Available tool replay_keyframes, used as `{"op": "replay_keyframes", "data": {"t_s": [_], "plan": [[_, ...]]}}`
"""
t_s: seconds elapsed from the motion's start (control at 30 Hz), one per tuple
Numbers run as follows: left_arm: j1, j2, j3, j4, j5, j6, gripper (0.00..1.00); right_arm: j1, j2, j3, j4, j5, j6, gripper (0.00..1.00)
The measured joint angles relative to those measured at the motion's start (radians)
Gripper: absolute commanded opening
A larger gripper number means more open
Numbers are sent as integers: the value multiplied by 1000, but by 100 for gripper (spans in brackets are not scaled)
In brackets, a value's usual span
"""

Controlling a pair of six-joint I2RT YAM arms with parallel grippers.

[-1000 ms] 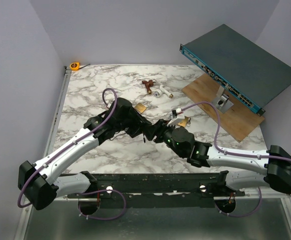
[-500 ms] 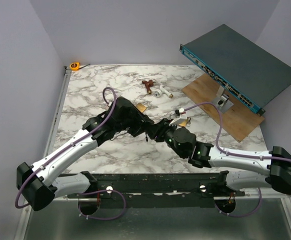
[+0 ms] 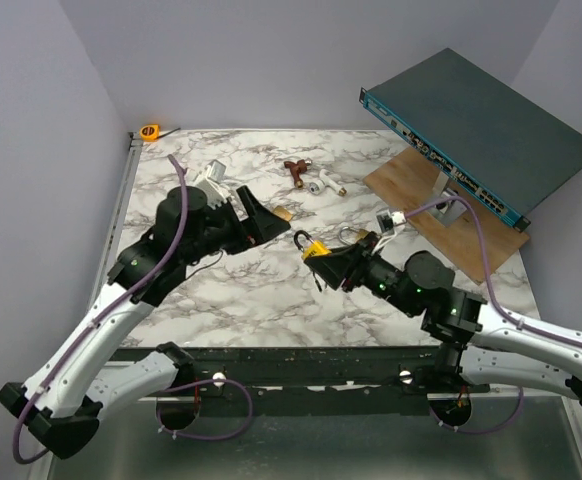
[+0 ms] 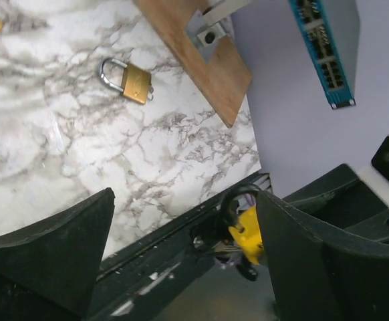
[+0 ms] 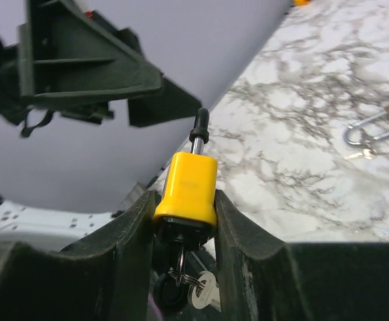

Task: Lock with the key
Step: Lock the lock.

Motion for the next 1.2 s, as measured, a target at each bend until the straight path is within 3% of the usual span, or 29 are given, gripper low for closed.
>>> {"op": "replay_keyframes", "data": {"t_s": [0.1,0.3,0.6,0.8,1.2], "plan": [[47,-50,17,19,78,143,79,0,-49,75,-85,-132,-52,1],[78,-135,42,84,422,349,67,0,-63,222,-180,-383,-108,1],[78,-169,64,159,731,436,54,0,-42,290,-282,-575,-138,1],[78,-179,71,169,830,442,50,0,-36,309,-321,-642,-146,1],[74,-157,76,153,899,433,38,0,12,364,-322,-727,-157,1]]}}
